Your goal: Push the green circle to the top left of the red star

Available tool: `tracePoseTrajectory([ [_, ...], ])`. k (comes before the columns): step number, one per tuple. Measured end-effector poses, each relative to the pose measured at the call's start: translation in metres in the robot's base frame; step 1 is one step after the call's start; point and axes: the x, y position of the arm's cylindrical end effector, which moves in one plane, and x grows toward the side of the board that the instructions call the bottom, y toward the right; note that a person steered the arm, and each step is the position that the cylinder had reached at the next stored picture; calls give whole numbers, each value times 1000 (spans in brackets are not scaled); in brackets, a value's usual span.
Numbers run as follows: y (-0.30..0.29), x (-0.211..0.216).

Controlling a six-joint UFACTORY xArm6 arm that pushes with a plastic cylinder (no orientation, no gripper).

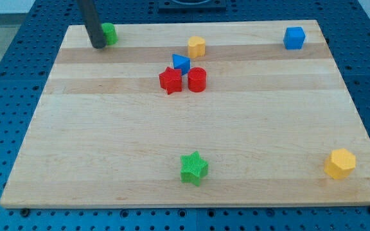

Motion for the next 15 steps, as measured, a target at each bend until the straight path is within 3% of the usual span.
tracePoseTrajectory([
  [1,-18,0],
  [3,-57,-58],
  [4,-39,-68],
  [6,6,15],
  [8,77,59],
  [9,40,60],
  [10,-1,57],
  [11,-20,27],
  [12,-18,-44],
  [13,8,-67],
  [15,22,-47],
])
